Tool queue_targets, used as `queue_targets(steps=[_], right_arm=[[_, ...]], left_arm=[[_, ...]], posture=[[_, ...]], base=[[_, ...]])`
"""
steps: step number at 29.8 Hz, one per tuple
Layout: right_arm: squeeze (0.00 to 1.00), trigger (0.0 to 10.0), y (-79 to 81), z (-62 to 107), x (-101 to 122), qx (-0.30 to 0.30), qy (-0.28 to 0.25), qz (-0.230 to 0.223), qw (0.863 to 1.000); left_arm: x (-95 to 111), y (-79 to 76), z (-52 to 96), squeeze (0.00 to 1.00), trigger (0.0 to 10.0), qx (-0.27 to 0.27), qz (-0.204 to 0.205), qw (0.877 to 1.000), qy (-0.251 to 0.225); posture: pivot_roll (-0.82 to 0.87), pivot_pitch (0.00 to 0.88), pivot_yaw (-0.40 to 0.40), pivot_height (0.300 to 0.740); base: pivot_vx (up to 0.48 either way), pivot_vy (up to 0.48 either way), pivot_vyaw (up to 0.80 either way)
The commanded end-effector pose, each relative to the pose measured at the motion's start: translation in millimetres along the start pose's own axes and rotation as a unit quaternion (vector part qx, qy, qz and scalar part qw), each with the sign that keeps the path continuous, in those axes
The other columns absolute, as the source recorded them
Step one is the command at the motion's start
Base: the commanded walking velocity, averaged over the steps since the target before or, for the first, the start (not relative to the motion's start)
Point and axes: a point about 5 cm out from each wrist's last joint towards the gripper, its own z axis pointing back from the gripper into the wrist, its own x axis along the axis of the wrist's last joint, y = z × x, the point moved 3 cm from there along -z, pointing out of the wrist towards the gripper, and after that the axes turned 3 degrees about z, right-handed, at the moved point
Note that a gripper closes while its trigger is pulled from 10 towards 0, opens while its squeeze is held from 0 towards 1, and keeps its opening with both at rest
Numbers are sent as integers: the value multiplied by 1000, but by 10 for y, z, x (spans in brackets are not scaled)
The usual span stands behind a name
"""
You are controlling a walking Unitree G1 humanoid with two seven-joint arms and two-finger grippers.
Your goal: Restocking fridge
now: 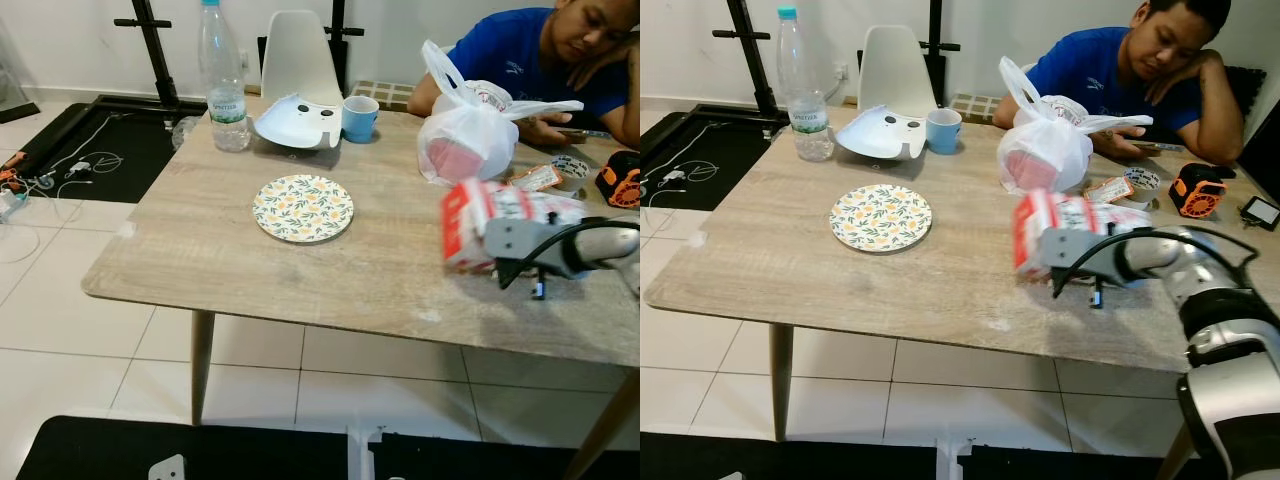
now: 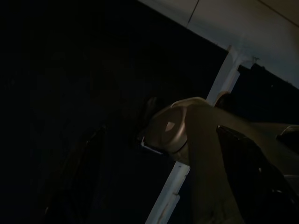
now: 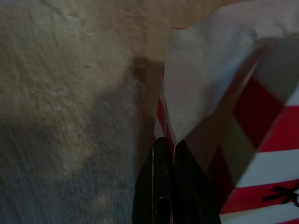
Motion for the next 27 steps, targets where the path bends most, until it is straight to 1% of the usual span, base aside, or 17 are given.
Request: queue_targets(steps=[1, 5, 6, 8, 9, 10, 12, 14, 15, 16, 18, 19, 20, 21, 22, 24, 27], right_arm=[[0, 0, -71, 116, -152, -27, 13, -34, 999], [0, 0, -126, 375, -596, -79, 91, -85, 989], [0, 0, -126, 375, -596, -79, 91, -85, 989], [0, 0, -116, 520, -844, -107, 139, -112, 978], [0, 0, -116, 520, -844, -107, 139, -112, 978], [0, 0, 7, 733, -1225, -130, 214, -152, 956], [0, 0, 7, 733, -1225, -130, 214, -152, 956], [0, 0, 204, 941, -1567, -141, 279, -191, 930], [0, 0, 204, 941, -1567, -141, 279, -191, 930], [0, 0, 376, 1077, -1773, -143, 313, -225, 912], [0, 0, 376, 1077, -1773, -143, 313, -225, 912], [0, 0, 534, 1179, -1930, -150, 335, -258, 894], [0, 0, 595, 1215, -1985, -154, 342, -270, 887], [0, 0, 653, 1229, -2022, -158, 341, -285, 882], [0, 0, 653, 1229, -2022, -158, 341, -285, 882], [0, 0, 774, 1248, -2093, -164, 343, -313, 870], [0, 0, 959, 1306, -2203, -163, 366, -342, 850]], left_arm=[[-62, -33, 1, 0, 10000, -3, -5, 1000, 11], [-66, -47, -2, 0, 10000, -5, -6, 1000, 13], [-66, -47, -2, 0, 10000, -5, -6, 1000, 13], [-70, -51, -2, 0, 10000, -5, -6, 1000, 13], [-70, -51, -2, 0, 10000, -5, -6, 1000, 13], [-73, -55, -2, 0, 10000, -6, -7, 1000, 14], [-73, -55, -2, 0, 10000, -6, -7, 1000, 14], [-69, -57, -3, 0, 10000, -7, -7, 1000, 14], [-69, -57, -3, 0, 10000, -7, -7, 1000, 14], [-68, -60, -4, 0, 10000, -8, -7, 1000, 14], [-68, -60, -4, 0, 10000, -8, -7, 1000, 14], [-81, -64, -3, 0, 10000, -8, -6, 1000, 16], [-88, -65, -2, 0, 10000, -8, -6, 1000, 17], [-95, -66, 0, 0, 10000, -8, -6, 1000, 18], [-95, -66, 0, 0, 10000, -8, -6, 1000, 18], [-108, -71, 1, 0, 10000, -10, -7, 1000, 20], [-99, -73, -2, 0, 10000, -10, -7, 1000, 19]], posture=[[5, 2, -63, 740], [-5, 0, -69, 740], [-5, 0, -69, 740], [-8, 0, -70, 740], [-8, 0, -70, 740], [-11, 0, -71, 740], [-11, 0, -71, 740], [-22, 0, -74, 740], [-22, 0, -74, 740], [-22, 0, -74, 740], [-22, 0, -74, 740], [-22, 0, -74, 740], [-22, 0, -74, 740], [-36, 0, -67, 740], [-36, 0, -67, 740], [-36, 0, -67, 740], [-41, 0, -69, 740]], base=[[0, 0, 0], [0, 0, 0], [0, 0, 0], [0, 0, 0], [0, 0, 0], [0, 0, 0], [0, 0, 0], [0, 0, 0], [0, 0, 0], [0, 0, 0], [0, 0, 0], [0, 0, 0], [0, 0, 0], [0, 0, 0], [0, 0, 0], [0, 0, 0], [0, 0, 0]])
